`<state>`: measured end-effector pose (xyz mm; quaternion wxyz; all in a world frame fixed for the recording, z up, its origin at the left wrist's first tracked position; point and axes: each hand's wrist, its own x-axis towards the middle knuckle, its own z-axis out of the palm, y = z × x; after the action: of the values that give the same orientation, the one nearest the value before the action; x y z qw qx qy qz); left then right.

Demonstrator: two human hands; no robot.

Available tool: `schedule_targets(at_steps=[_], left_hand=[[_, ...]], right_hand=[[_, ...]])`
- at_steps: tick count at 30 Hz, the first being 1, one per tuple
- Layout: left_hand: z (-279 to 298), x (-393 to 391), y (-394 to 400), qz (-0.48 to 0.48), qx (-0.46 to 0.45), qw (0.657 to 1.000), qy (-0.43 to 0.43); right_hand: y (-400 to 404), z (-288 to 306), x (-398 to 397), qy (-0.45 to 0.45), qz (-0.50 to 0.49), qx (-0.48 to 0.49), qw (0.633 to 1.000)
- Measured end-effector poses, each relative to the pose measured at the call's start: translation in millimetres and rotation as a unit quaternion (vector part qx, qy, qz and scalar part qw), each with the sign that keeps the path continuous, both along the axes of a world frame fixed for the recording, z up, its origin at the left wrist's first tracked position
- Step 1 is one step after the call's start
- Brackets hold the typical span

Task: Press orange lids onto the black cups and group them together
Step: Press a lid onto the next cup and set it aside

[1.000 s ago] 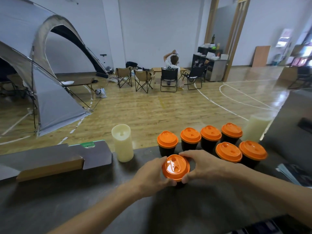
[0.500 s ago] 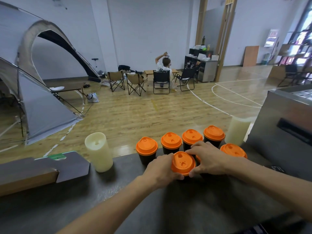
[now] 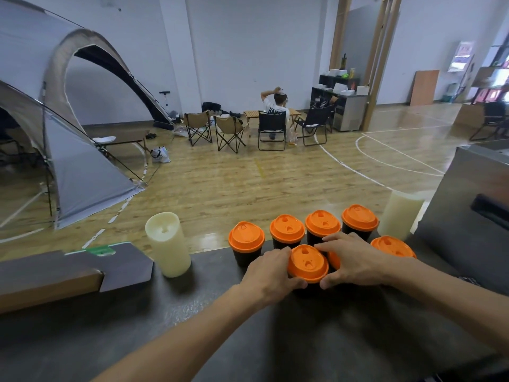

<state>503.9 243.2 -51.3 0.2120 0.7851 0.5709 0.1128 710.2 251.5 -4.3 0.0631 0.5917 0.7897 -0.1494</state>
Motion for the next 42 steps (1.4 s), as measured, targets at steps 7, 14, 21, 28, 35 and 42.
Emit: schedule_targets(at_steps=[7, 14, 21, 28, 35, 42], left_hand=[[13, -27, -15, -0.007, -0.010, 1.000, 0.008], [28, -124, -54, 0.036, 0.032, 0.999, 0.011], [42, -310, -133, 0.182, 0.074, 0.979, 0.051], [40, -486, -242, 0.364, 0.083, 0.924, 0.084], [28, -625, -303, 0.495, 0.090, 0.848, 0.169], [22, -741, -306, 0.522, 0.009, 0.806, 0.278]], right_hand=[[-5, 18, -19, -0.018, 0.024, 0.029, 0.999], [-25, 47, -110, -0.001, 0.148, 0.079, 0.986], [-47, 41, -294, 0.057, 0.305, 0.076, 0.948], [-78, 22, -499, 0.111, 0.414, 0.073, 0.901], [-111, 9, -667, 0.120, 0.454, 0.042, 0.882], [-142, -16, -811, 0.118, 0.464, 0.013, 0.878]])
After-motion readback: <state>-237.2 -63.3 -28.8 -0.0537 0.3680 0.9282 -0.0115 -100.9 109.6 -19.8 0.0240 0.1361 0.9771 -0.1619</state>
